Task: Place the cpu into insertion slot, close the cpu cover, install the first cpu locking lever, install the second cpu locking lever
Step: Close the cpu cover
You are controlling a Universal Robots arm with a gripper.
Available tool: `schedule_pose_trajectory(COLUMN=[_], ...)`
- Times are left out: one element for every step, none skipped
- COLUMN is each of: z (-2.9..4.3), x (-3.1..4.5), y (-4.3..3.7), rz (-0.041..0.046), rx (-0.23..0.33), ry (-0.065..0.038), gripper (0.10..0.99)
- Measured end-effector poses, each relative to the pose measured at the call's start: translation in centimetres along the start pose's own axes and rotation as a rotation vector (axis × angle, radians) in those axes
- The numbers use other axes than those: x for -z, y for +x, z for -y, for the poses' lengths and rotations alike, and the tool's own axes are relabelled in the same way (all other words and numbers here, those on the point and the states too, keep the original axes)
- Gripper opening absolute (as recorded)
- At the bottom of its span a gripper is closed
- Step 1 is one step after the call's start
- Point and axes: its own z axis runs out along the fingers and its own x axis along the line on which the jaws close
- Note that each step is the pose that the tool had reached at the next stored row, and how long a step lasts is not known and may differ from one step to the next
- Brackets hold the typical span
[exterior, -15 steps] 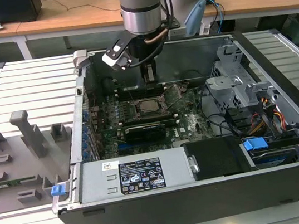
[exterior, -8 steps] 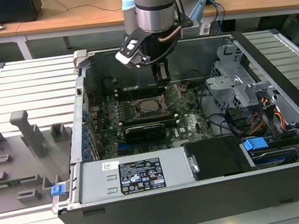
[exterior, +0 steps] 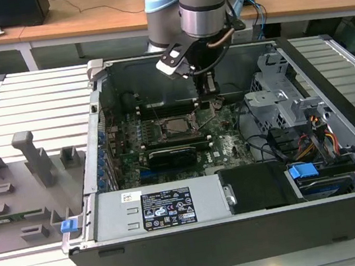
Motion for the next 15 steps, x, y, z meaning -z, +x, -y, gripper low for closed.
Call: schedule_pose_trajectory(z=[-0.36,-0.59,-0.77,-0.94,-1.16,-1.54,-1.82,-2.06,-2.42,-2.77,-2.97,-3.26,-3.42,-3.55,-3.64], x=[-0.04,-0.07,-0.08,-0.09,-0.11,-0.14,-0.16,-0.18,-0.2,-0.22,-0.23,-0.25,-0.27,-0.29,-0.33], y=[0.16,0.3,0.42,0.52,0.62,0.73,0.8,0.85,0.91,0.95,0.97,1.0,1.01,1.02,1.03], rz=[0.0,0.0,0.0,-0.0001,-0.0001,-0.0001,-0.0001,-0.0001,0.0002,0.0006,0.0008,0.0009,0.001,0.001,0.0009], rx=[0.001,0.002,0.002,0.002,0.002,0.002,0.002,0.002,0.002,0.003,0.004,0.005,0.006,0.006,0.006], ry=[0.0,0.001,0.001,0.001,0.001,0.001,0.002,0.002,0.003,0.003,0.004,0.004,0.005,0.005,0.006], gripper=[0.106,0.106,0.106,0.106,0.106,0.106,0.106,0.106,0.106,0.106,0.106,0.106,0.106,0.106,0.106])
